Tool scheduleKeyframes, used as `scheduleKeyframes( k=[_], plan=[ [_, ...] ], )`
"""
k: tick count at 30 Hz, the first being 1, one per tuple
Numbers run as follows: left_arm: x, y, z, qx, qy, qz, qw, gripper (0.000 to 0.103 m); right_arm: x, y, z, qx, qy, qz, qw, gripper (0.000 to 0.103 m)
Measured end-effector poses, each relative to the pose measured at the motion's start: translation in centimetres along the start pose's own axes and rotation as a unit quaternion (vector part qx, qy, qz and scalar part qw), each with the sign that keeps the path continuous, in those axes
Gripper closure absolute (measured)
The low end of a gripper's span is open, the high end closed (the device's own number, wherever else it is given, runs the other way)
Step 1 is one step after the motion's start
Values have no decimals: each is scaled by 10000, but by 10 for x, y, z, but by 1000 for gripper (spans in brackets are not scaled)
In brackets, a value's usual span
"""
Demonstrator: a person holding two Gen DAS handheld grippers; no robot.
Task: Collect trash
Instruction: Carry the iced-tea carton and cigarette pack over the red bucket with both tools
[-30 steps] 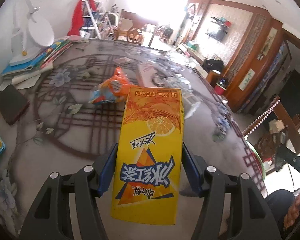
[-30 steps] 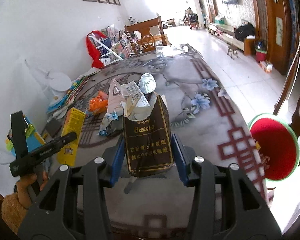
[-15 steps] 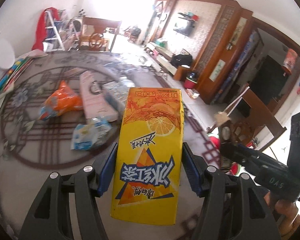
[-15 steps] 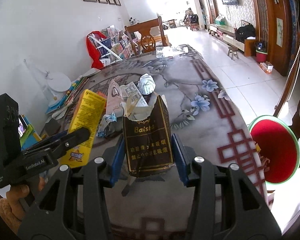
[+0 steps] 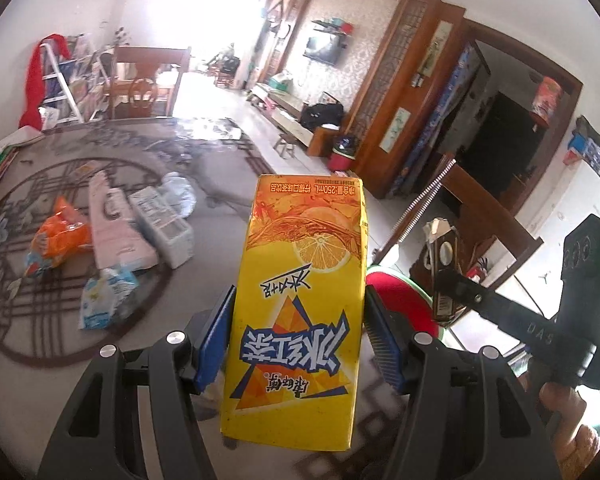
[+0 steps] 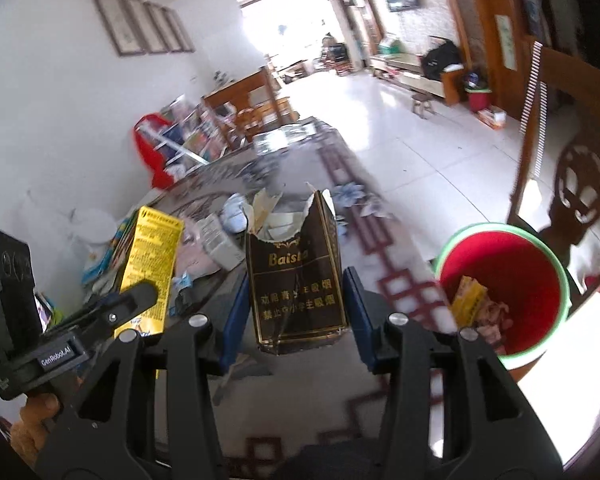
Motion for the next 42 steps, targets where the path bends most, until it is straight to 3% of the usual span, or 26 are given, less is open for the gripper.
scheduleKeyframes(
  k=[14, 30, 42],
  plan=[
    [46, -6, 27, -188, 167, 287, 9993, 44, 54, -1, -19, 236, 541, 222, 9980, 58],
    [96, -23, 54, -249, 525, 590, 9966, 44, 77, 1, -23, 292, 609, 500, 9965, 58],
    [103, -8, 82, -657, 513, 765, 9936, 44, 93, 4, -25, 339, 691, 800, 9938, 58]
  ],
)
Point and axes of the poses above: each gripper's, at about its wrist camera, not at the fingertips, and z roughly the way its jaws point, x to its right, y to its underside, the point moved 3 cm from there along z, roughly the way its jaws point, and after that the axes turned 9 degrees about x, right-handed, at the moved point
